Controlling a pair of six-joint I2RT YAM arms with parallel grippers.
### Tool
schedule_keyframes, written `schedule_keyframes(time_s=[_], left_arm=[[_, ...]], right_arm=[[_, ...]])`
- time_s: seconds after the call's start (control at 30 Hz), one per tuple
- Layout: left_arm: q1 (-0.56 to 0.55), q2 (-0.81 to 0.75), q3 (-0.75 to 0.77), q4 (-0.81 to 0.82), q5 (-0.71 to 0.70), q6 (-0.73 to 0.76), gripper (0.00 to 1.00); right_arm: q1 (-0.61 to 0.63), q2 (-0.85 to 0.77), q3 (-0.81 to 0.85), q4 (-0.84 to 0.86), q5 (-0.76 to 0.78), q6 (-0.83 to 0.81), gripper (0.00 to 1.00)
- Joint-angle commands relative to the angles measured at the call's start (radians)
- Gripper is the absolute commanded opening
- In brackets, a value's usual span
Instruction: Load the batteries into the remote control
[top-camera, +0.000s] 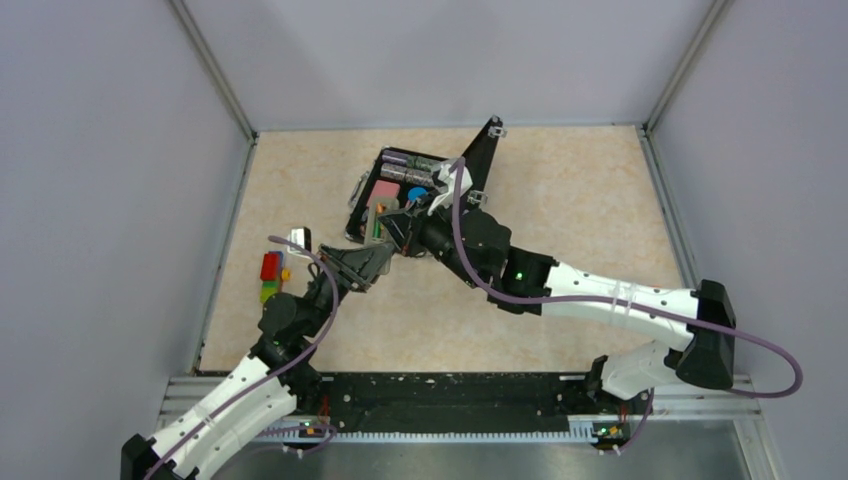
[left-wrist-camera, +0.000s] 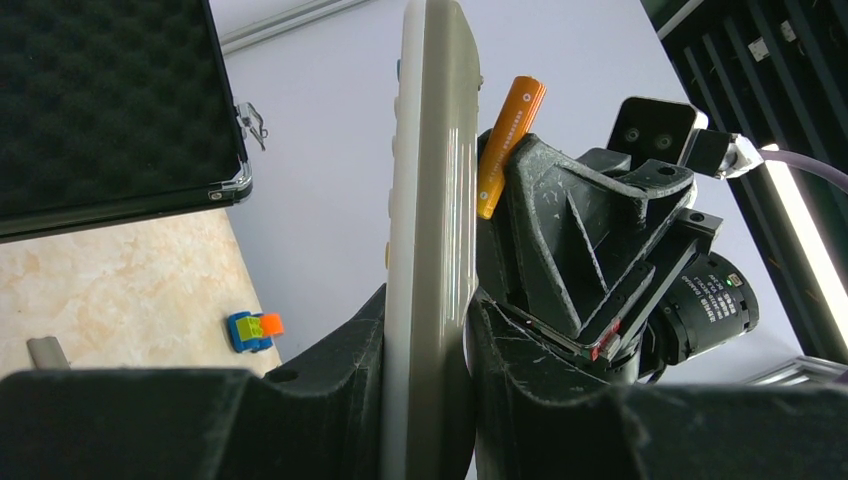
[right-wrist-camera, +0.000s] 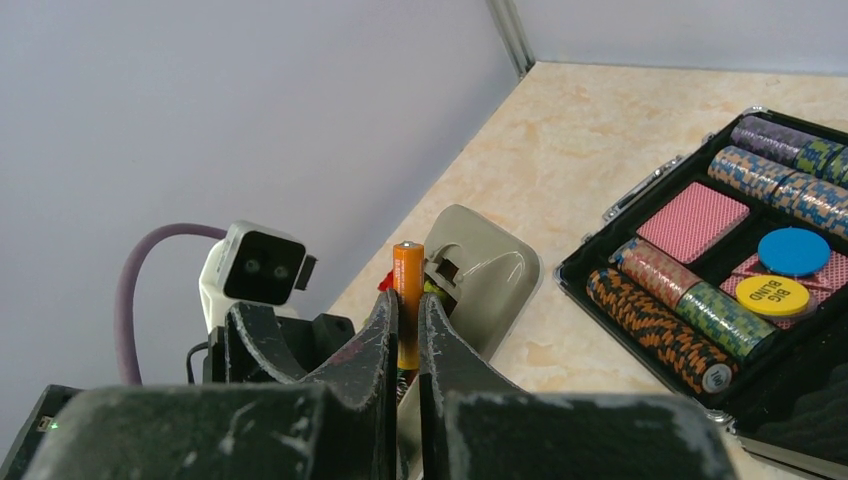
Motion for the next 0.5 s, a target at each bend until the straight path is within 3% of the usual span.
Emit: schedule_keyframes(time_s=[0.0, 0.47], left_arm=[[-0.001, -0.017, 0.016, 0.077, -0.006, -0.005, 0.00], [-0.001, -0.070, 0.027, 0.017, -0.124, -0.074, 0.00]], right_arm=[[0.014, 0.013, 0.010, 0.017, 0.038, 0.024, 0.00], [0.014, 0.014, -0.104, 0.182, 0.083, -0.119, 0.03]])
